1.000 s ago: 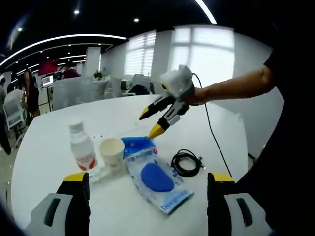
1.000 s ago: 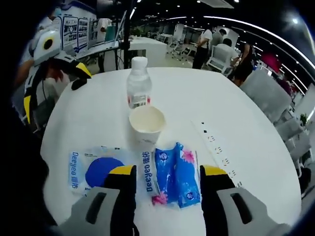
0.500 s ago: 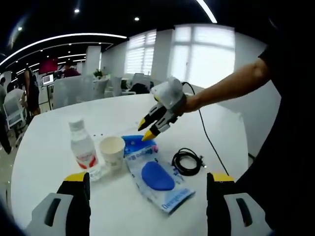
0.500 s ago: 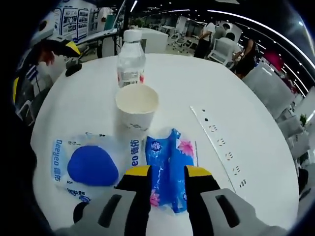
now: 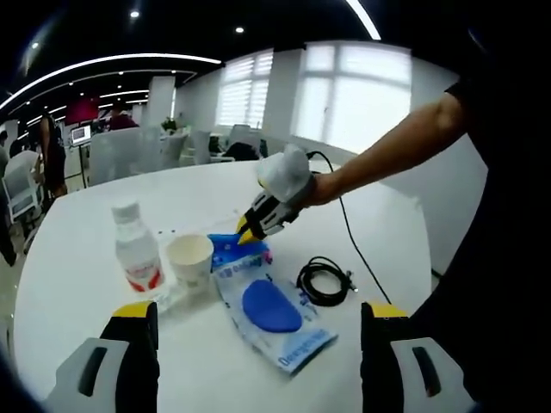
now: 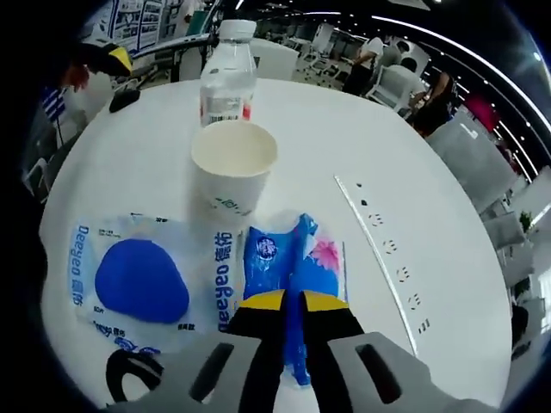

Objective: Arrange the tabletop items into an orderly group along one side of the table until the central work area is clear of visible clutter.

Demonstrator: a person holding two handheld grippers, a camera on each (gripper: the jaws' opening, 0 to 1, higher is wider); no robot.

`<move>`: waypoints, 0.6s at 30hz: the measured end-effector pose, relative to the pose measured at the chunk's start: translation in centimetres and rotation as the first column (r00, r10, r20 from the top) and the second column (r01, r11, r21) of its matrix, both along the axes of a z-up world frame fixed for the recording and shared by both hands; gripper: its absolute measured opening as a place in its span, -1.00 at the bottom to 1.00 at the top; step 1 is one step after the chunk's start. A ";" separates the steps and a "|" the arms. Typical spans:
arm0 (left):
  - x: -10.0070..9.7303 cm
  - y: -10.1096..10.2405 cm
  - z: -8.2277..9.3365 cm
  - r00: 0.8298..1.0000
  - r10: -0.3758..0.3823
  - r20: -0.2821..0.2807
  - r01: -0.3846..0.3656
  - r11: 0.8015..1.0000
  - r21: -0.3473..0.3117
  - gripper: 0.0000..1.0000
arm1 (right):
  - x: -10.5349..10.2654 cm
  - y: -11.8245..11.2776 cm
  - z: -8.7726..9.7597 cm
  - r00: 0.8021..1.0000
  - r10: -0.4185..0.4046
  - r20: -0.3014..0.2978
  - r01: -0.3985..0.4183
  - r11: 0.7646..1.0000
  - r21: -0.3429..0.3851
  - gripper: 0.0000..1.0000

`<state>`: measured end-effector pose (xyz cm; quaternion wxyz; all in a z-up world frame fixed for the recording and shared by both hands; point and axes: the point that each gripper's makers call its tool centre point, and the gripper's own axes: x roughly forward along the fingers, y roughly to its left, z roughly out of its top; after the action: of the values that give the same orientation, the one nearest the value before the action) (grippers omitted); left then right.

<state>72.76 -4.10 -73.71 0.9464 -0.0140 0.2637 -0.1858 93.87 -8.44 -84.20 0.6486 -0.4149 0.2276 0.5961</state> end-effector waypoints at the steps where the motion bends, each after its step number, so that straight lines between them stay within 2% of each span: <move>1: 0.0 0.0 0.0 1.000 0.000 0.001 0.000 1.000 0.000 0.93 | -0.1 0.1 -0.1 1.000 0.000 -0.003 0.000 1.000 -0.002 -1.00; 9: -0.2 0.0 0.1 1.000 0.003 -0.001 -0.003 1.000 -0.002 0.93 | -0.2 0.0 0.6 0.999 -0.017 -0.028 0.018 1.000 0.002 -1.00; 11: -0.3 -0.1 0.2 1.000 0.003 0.001 -0.003 1.000 -0.004 0.93 | -0.1 0.1 0.7 0.998 -0.028 -0.051 0.028 1.000 0.010 -1.00; 13: -0.3 -0.1 0.3 1.000 0.004 0.002 -0.004 1.000 -0.003 0.93 | 0.1 0.2 0.8 0.999 -0.027 -0.042 0.028 0.999 0.016 -1.00; 18: -0.6 -0.4 0.5 1.000 0.001 0.005 -0.001 1.000 -0.001 0.93 | 0.5 0.2 2.6 1.000 -0.019 -0.013 0.019 0.999 0.040 -1.00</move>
<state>72.16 -4.46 -73.20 0.9471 -0.0141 0.2614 -0.1856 94.39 -8.20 -81.60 0.6609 -0.3960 0.2236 0.5970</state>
